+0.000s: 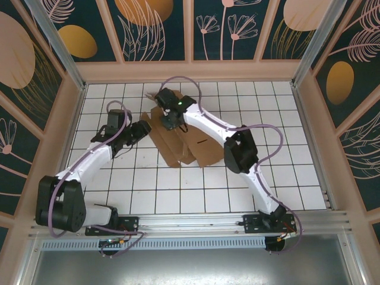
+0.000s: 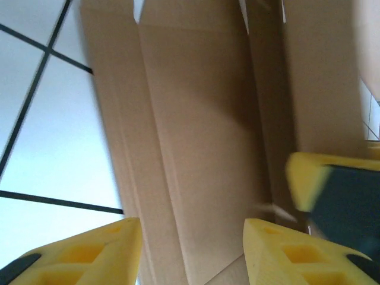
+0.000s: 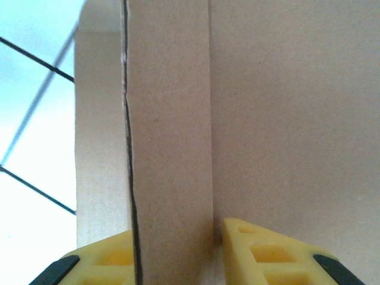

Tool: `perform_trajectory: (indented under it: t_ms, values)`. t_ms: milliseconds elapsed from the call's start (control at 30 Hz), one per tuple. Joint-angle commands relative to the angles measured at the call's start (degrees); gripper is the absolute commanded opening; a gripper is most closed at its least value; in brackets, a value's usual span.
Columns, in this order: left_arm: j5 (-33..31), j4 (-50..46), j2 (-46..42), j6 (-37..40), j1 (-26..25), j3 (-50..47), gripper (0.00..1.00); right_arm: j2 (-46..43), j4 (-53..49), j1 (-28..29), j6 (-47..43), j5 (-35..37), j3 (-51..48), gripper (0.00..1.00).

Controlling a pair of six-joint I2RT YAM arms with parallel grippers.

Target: Fold the paper box

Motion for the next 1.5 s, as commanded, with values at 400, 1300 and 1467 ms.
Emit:
perform_trajectory:
  t_ms: [400, 1300, 1467]
  values:
    - [5.4, 9.2, 15.7, -5.3, -2.0, -0.7, 0.44, -14.6, 5.7, -15.4, -0.9, -19.7, -13.3, 0.29]
    - [8.3, 3.6, 16.6, 1.4, -11.7, -3.4, 0.43, -24.6, 26.9, -16.7, 9.7, 3.2, -46.2, 0.70]
    - [11.6, 2.4, 16.2, 3.3, -15.6, -4.9, 0.46, -14.8, 25.0, -17.8, 5.4, -0.9, -40.1, 0.71]
